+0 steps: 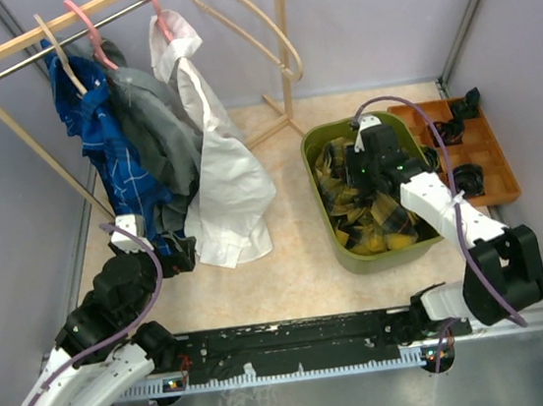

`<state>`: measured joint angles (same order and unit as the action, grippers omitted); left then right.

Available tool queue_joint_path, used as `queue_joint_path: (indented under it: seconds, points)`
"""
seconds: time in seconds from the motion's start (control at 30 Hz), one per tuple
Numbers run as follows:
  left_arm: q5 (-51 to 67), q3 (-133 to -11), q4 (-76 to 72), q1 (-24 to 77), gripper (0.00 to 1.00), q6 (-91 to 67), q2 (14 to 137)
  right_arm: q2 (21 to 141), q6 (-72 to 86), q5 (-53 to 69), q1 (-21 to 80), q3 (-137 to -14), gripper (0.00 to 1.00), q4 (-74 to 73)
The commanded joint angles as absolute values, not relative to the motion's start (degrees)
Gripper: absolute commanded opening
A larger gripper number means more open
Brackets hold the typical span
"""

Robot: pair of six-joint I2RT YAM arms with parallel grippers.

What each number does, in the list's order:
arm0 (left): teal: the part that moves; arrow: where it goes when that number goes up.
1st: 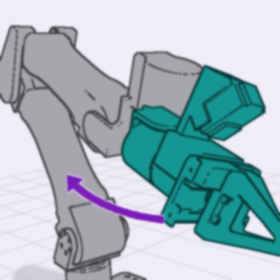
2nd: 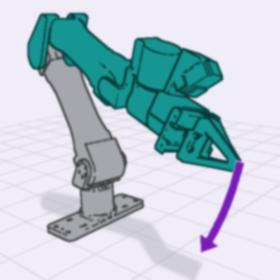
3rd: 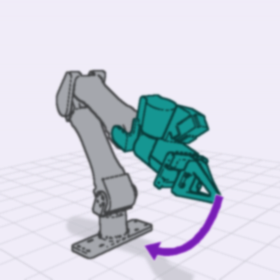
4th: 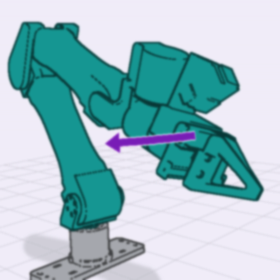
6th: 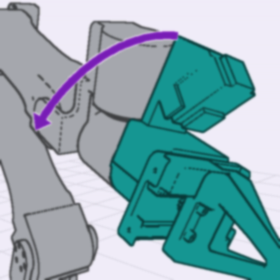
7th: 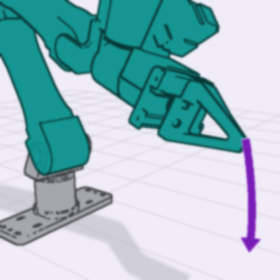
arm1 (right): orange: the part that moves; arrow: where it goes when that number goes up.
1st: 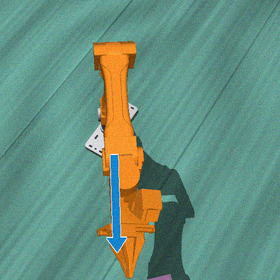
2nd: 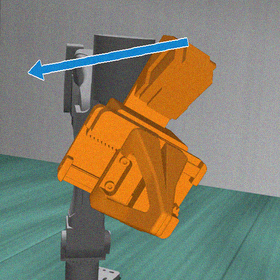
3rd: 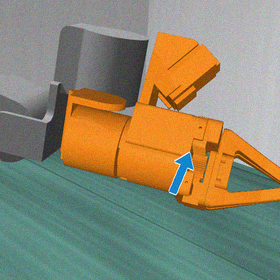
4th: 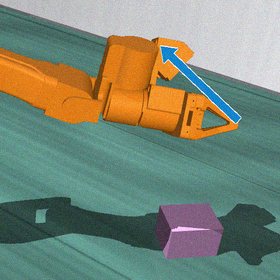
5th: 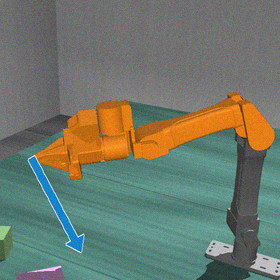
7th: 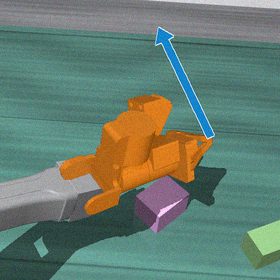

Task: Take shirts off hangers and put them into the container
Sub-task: Place the shirt in the bin.

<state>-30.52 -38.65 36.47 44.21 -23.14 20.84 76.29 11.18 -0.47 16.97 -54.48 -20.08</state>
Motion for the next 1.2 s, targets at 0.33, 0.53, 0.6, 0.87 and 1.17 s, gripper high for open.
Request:
queue_joint_path:
  seconds: [0.33, 0.53, 0.6, 0.87, 1.17]
  points:
    - [-31.9, -39.2, 36.5, 43.8, 1.0, -23.4, 20.4, 49.7, 15.9, -3.2, 16.9, -54.2, 0.61, -26.8]
    - [-31.0, -39.0, 36.1, 43.8, 1.0, -23.1, 20.8, 44.8, 21.8, -1.3, 16.9, -37.1, 0.38, -22.9]
    - [-30.4, -39.0, 35.8, 43.8, 1.0, -22.8, 21.3, 46.1, 21.3, 1.1, 16.9, -36.0, 0.36, -21.4]
    - [-30.3, -39.2, 36.1, 43.6, 1.0, -22.9, 21.4, 40.9, 23.0, 4.2, 16.9, -41.8, 0.68, -21.2]
    - [-29.6, -39.0, 35.8, 43.6, 1.0, -22.6, 20.8, 29.0, 39.2, 24.0, 17.0, -36.9, 0.79, 10.8]
